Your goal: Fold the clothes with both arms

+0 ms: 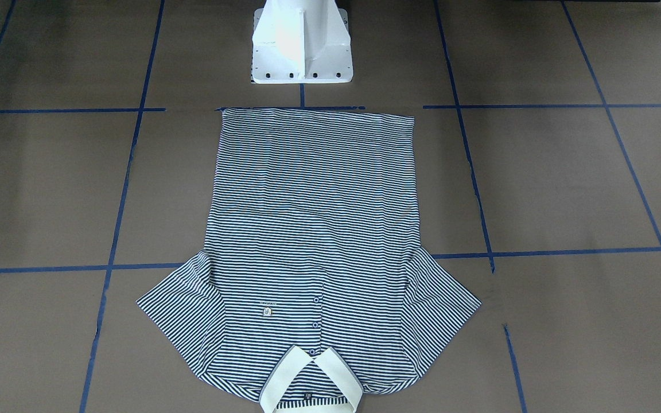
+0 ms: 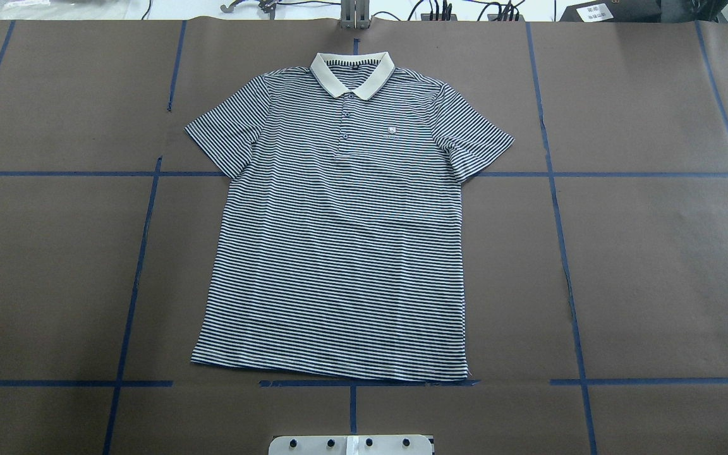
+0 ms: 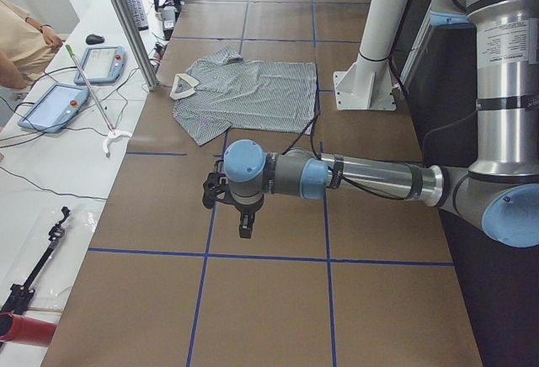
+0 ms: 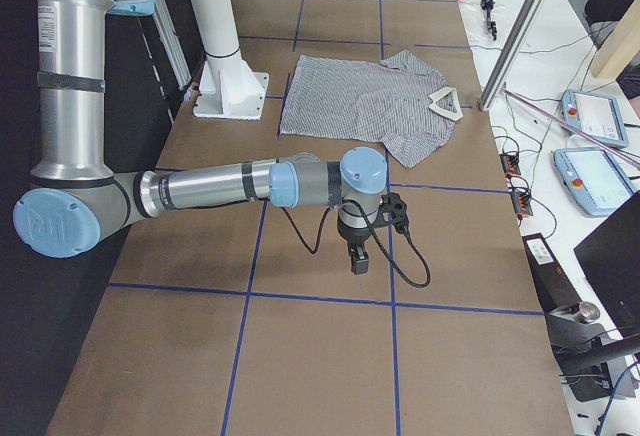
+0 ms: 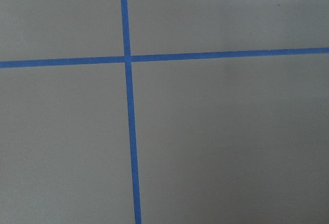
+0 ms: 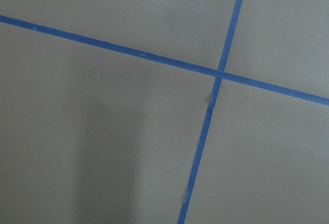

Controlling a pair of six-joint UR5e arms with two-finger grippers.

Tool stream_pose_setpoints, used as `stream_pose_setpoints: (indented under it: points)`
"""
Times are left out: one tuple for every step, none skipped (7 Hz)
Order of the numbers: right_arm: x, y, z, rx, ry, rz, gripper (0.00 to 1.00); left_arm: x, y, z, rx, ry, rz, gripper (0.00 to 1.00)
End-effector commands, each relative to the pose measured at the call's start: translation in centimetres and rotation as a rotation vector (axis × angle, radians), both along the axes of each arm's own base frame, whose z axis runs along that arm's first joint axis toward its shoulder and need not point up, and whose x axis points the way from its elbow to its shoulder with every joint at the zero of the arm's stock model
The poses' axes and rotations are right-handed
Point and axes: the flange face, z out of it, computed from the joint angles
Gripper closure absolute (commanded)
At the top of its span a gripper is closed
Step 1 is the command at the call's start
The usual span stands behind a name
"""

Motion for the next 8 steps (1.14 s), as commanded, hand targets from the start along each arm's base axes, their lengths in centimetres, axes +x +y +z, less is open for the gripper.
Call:
stream_pose_setpoints:
  points:
    - [-0.1, 0.4, 0.5, -0.016, -0.011, 0.006, 0.0, 0.1, -0.2, -0.9, 0.017, -0.003, 0.0, 0.0]
    - [-0.3, 0.3, 1.1, -0.021, -0.035, 0.003, 0.0, 0.0, -0.3, -1.2, 0.024, -0.003, -0.002, 0.0]
    - [-0.5, 0.2, 1.1, -0.007, -0.07, 0.002, 0.0, 0.0, -0.2, -1.3, 0.028, -0.003, -0.002, 0.0]
    - [-1.1, 0.2, 0.8, 0.0, -0.12, -0.01, 0.0, 0.1, 0.0, -1.4, 0.028, 0.009, -0.001, 0.0]
    - [-2.6, -0.2, 0.3, 0.014, -0.151, -0.026, 0.0, 0.2, 0.0, -1.4, 0.027, 0.015, 0.0, 0.0]
    - [-5.3, -2.5, -1.4, 0.017, -0.159, -0.001, 0.0, 0.3, -0.1, -1.8, 0.036, 0.023, 0.002, 0.0]
    - [-7.4, -5.4, -2.6, 0.025, -0.18, 0.056, 0.0, 0.2, -0.1, -1.8, 0.035, 0.014, 0.002, 0.0]
    - [-10.2, -8.9, -3.4, 0.005, -0.21, 0.116, 0.0, 0.3, -0.2, -2.0, 0.039, 0.025, 0.003, 0.0]
